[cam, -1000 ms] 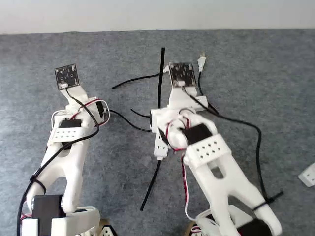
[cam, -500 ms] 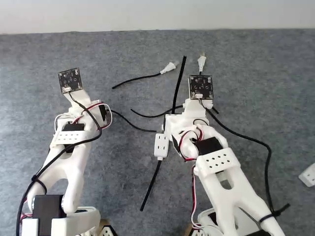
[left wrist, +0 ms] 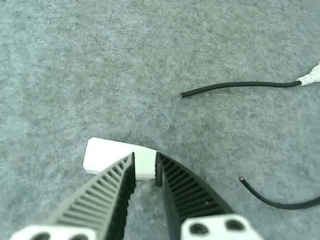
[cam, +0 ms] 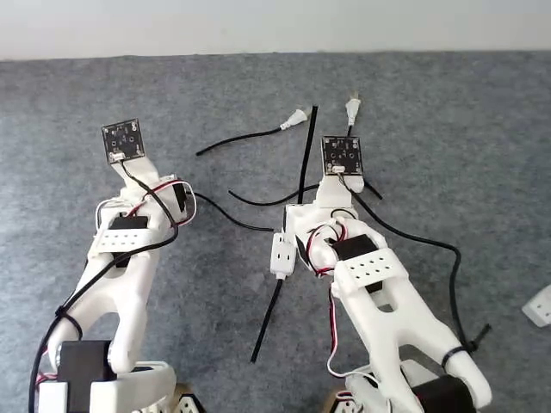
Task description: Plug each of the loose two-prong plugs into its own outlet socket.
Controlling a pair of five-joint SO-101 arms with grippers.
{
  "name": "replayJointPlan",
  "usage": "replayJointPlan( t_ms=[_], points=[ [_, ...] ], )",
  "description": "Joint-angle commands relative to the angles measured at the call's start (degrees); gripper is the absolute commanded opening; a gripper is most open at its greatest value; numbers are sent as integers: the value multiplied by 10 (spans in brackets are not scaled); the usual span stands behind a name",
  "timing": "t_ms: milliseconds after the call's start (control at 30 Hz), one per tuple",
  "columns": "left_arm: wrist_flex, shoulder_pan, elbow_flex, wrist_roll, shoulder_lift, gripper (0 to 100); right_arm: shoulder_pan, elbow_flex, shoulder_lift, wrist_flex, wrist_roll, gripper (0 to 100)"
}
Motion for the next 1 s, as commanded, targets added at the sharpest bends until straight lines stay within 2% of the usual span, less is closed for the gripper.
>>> replayJointPlan(
  t_ms=[0, 767, 967],
  points=[
    [-15, 4, -2, 1, -20, 62, 1, -26, -2, -9, -1, 8],
    [-15, 4, -2, 1, -20, 62, -20, -24, 6, -31, -4, 8],
    [-15, 4, -2, 1, -20, 62, -18, -21, 57, -58, -1, 8]
  ],
)
